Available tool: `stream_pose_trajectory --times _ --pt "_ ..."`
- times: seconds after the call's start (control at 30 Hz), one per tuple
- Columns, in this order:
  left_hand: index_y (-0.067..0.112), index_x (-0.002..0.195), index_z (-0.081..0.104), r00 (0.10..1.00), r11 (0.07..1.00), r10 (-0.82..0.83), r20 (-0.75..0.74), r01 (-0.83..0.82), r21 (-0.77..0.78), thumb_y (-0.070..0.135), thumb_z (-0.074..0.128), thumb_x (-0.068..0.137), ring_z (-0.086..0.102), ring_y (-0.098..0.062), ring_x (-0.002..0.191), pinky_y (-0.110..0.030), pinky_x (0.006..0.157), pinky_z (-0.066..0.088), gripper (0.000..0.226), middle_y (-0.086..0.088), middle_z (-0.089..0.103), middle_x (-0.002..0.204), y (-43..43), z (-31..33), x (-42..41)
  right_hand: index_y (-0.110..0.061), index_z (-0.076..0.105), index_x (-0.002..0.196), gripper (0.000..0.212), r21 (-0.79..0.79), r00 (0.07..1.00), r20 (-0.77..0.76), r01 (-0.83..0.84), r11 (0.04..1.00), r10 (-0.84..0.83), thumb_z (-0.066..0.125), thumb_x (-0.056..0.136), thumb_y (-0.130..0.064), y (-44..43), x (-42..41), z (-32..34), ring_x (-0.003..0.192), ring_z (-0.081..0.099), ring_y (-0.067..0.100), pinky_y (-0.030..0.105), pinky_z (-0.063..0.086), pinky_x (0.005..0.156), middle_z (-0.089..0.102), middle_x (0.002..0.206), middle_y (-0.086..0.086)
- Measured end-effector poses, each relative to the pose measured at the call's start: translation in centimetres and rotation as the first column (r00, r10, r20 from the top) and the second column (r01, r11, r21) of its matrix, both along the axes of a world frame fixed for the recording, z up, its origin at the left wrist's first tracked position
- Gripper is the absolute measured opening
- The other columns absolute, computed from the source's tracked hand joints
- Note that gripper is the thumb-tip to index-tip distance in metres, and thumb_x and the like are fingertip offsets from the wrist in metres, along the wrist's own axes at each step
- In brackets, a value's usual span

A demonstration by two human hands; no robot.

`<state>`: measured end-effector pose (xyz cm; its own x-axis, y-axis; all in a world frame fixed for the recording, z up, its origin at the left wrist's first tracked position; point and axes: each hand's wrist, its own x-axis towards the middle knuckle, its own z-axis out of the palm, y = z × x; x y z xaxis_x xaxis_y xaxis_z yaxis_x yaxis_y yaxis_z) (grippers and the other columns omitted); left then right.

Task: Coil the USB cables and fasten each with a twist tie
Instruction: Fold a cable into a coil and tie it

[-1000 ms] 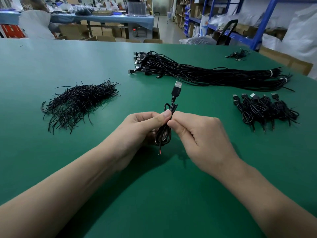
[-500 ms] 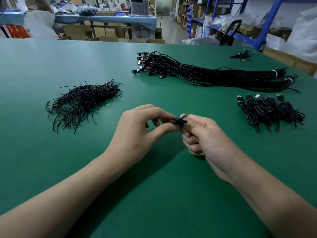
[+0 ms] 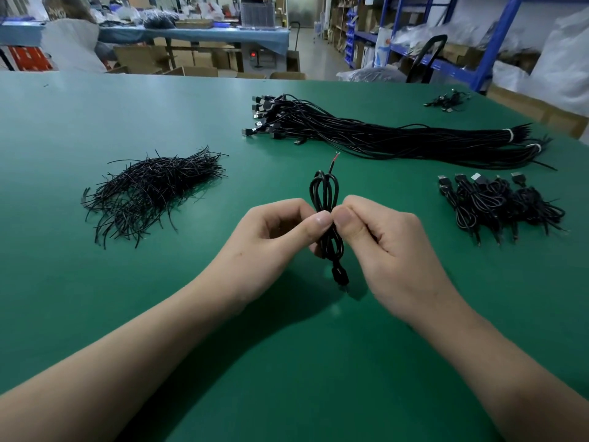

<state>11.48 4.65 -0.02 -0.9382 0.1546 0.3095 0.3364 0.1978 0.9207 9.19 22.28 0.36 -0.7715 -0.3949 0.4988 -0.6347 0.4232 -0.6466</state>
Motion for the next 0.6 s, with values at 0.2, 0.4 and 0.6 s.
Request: stream_pose_trajectory --times 0.2,0.4,0.6 --pt "0.019 0.07 0.065 0.984 0.981 0.138 -0.11 -0.151 -0.124 0.048 0.063 0.09 0.061 -0.033 0.065 -0.043 0.062 0.046 0.036 -0.003 0.07 0.066 0.1 -0.1 0.2 -0.032 0.055 0.063 0.05 -0.226 0.965 0.255 -0.005 0.974 0.064 0.037 0.102 -0.057 -1.1 0.2 -0.9 0.055 0.03 0.01 0.035 0.027 0.054 0.036 0.057 -0.01" --pt "0.015 0.074 0.065 0.967 0.971 0.135 -0.215 -0.172 -0.165 0.034 0.058 0.101 0.059 -0.011 0.061 -0.025 0.061 0.045 0.034 0.005 0.067 0.066 0.2 -0.7 0.1 -0.014 0.046 0.065 0.049 -0.308 0.955 0.292 0.04 0.951 0.054 0.043 0.104 -0.044 -1.5 0.0 -0.9 0.056 0.029 0.011 0.036 0.026 0.055 0.035 0.057 -0.01" --pt "0.006 0.08 0.065 0.985 0.987 -0.049 0.164 0.022 0.162 0.041 0.05 0.099 0.052 -0.012 0.06 -0.027 0.061 0.039 0.042 -0.001 0.06 0.067 0.5 -0.8 -0.1 -0.01 0.042 0.065 0.048 -0.113 0.999 -0.008 0.031 0.993 -0.032 0.049 0.106 -0.033 -1.1 0.6 -0.3 0.051 0.028 0.009 0.029 0.023 0.05 0.031 0.054 -0.006"
